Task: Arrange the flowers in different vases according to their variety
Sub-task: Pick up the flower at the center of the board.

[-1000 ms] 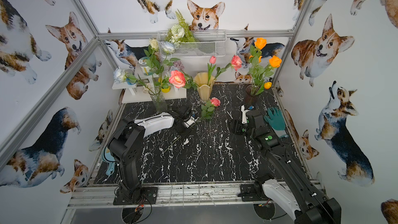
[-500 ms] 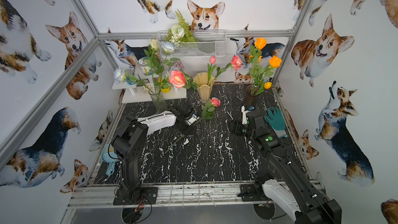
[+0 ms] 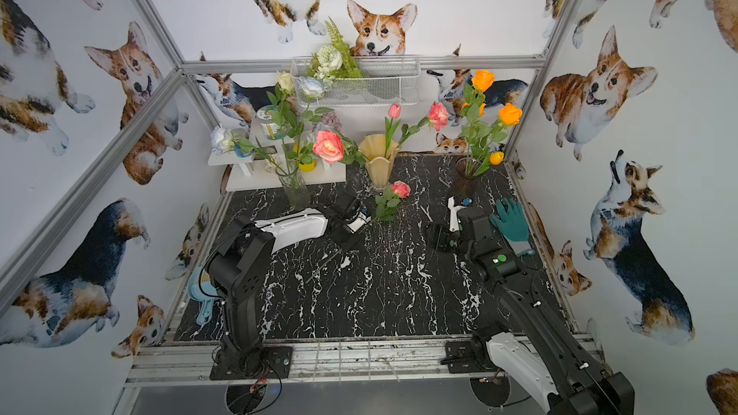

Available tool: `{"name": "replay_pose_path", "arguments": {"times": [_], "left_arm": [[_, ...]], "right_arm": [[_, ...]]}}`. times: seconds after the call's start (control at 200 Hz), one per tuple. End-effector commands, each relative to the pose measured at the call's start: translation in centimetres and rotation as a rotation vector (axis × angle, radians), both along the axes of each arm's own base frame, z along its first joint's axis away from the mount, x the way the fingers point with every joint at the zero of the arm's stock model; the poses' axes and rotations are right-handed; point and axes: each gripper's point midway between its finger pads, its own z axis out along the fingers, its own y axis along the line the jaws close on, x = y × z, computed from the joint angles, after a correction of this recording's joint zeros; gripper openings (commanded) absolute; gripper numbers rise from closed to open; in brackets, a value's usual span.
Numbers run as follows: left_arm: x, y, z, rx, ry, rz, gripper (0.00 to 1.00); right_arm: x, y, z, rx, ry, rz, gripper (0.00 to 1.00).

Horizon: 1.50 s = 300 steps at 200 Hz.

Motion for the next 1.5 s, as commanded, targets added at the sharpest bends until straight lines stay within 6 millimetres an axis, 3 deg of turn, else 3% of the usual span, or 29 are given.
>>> {"name": "replay_pose_path", "arguments": {"times": [0.0, 0.35, 0.47, 0.49, 0.621, 0.856, 1.176, 1.496], "left_arm": [[-1.9, 0.0, 0.3, 0.013, 0.043, -0.021, 0.0], [-3.1, -3.7, 8.5, -0.137, -0.117, -0.074, 0.0], [-3.4, -5.2, 11.2, -0.221, -0.162, -0.087, 0.0], [-3.4, -5.5, 12.8, -0.256, -0.193, -0.087, 0.0], [-3.5, -7.6, 17.2, -0.415, -0.275, -0.101, 0.0], [-4.0, -10.8, 23.7, -0.662, -0.391, -0.136, 0.0], [-4.9, -13.6, 28.1, -0.874, -0.426, -0.163, 0.0], [-6.1, -14.5, 29.5, -0.971, -0.402, -0.176, 0.0]], "right_arm": [[-0.1, 0.2, -0.1, 0.01, -0.004, 0.009, 0.77], [-1.9, 2.1, -1.0, 0.117, -0.011, 0.106, 0.77], [-2.9, 3.7, -0.6, 0.183, -0.039, 0.197, 0.76], [-3.1, 3.9, -0.5, 0.193, -0.044, 0.212, 0.75], [-4.1, 5.4, 0.4, 0.254, -0.087, 0.287, 0.75], [-5.5, 8.6, 2.5, 0.313, -0.175, 0.411, 0.74], [-4.9, 11.4, 4.8, 0.292, -0.268, 0.436, 0.73], [-3.3, 12.5, 6.3, 0.289, -0.324, 0.423, 0.69]]}}
